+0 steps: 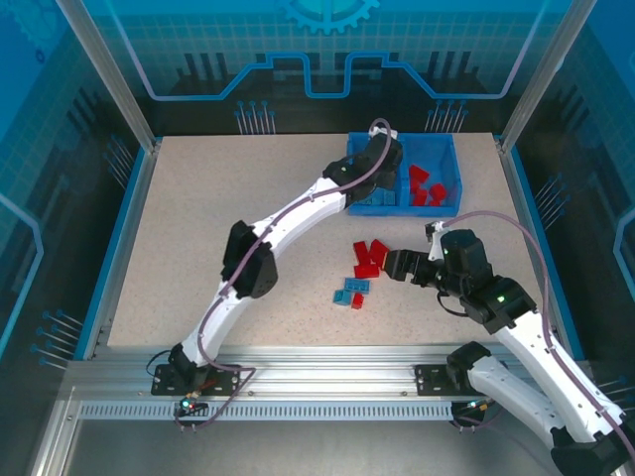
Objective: Sort the legos into containers by color
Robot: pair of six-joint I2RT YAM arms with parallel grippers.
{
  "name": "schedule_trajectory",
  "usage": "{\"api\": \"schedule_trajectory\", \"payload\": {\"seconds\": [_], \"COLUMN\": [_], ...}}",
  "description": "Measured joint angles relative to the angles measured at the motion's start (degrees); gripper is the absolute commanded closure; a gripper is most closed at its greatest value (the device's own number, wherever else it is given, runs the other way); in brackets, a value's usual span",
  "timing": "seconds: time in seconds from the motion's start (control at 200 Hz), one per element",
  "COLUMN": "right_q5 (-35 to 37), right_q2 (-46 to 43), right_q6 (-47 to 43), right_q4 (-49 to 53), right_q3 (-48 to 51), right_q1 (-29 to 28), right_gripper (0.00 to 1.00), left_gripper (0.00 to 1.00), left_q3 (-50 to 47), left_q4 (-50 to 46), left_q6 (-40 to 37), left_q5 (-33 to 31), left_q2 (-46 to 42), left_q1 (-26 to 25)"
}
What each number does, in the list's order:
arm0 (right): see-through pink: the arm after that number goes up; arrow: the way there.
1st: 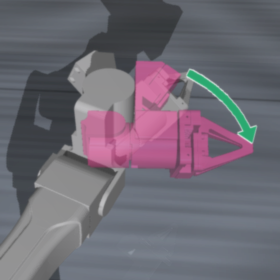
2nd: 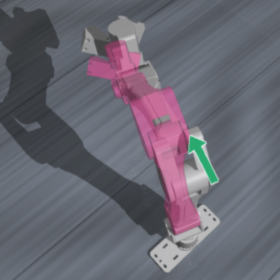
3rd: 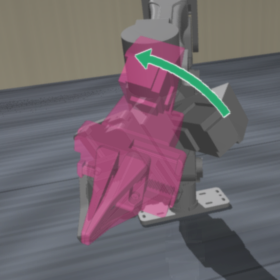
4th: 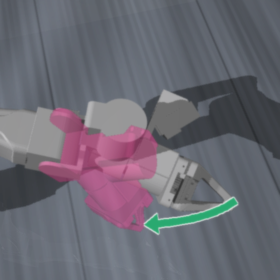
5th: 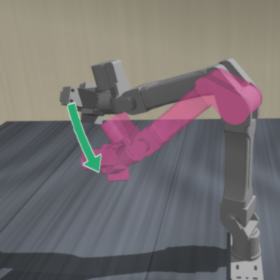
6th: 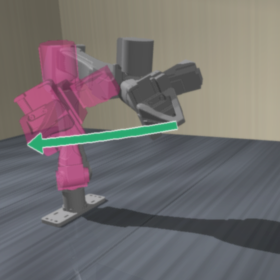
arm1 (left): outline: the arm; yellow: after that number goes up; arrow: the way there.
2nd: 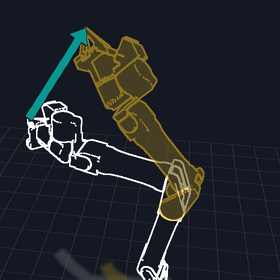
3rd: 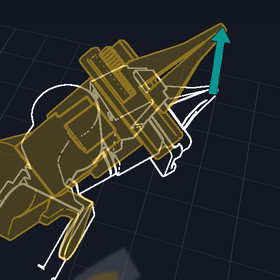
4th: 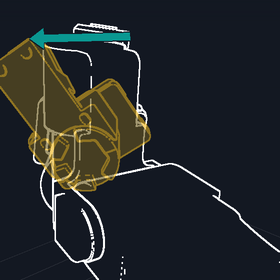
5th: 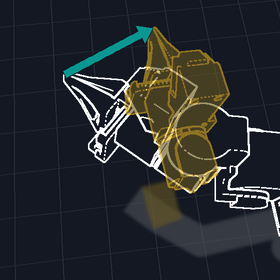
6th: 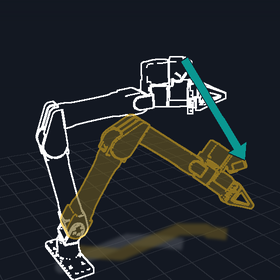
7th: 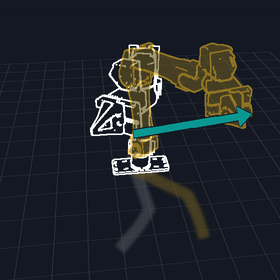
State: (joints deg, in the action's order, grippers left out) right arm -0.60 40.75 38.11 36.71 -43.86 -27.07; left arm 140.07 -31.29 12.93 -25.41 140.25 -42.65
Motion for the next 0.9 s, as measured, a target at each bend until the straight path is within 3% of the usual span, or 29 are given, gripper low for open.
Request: {"api": "schedule_trajectory", "payload": {"seconds": [0.24, 0.31, 0.415, 0.635, 0.77, 0.9], "right_q5": [-0.96, -1.33, -1.36, -1.29, -0.48, 1.57], "right_q2": [-0.24, -0.39, -0.72, -1.53, -1.14, 1.57], "right_q6": [-0.61, -0.61, -0.61, -0.61, -1.27, -3.52], "right_q4": [0.39, 0.42, 0.55, 0.87, 1.03, 1.09], "right_q3": [0.0, 0.0, 0.0, 0.0, 0.04, 0.31], "right_q1": [0.0, 0.0, 0.0, 0.0, 0.0, 0.0], "right_gripper": [0.0, 0.0, 0.0, 0.0, 0.0, 0.0], "left_gripper": [0.68, 0.63, 0.48, 0.45, 0.44, 0.44], "left_q3": [3.89, 3.89, 4.04, 4.02, -2.6, -23.67], "left_q4": [1.6, 2.29, 2.99, 4.0, 3.48, 9.01], "left_q6": [-2.67, -3.06, -3.63, -3.34, -0.63, 2.14], "left_q5": [1.31, 2.23, 3.19, 4.07, 7.15, 10.84], "left_q2": [10.64, 11.52, 11.65, 10.71, 3.74, -14.75], "left_q1": [2.6, 2.64, 2.49, 2.21, 1.95, 0.81]}}
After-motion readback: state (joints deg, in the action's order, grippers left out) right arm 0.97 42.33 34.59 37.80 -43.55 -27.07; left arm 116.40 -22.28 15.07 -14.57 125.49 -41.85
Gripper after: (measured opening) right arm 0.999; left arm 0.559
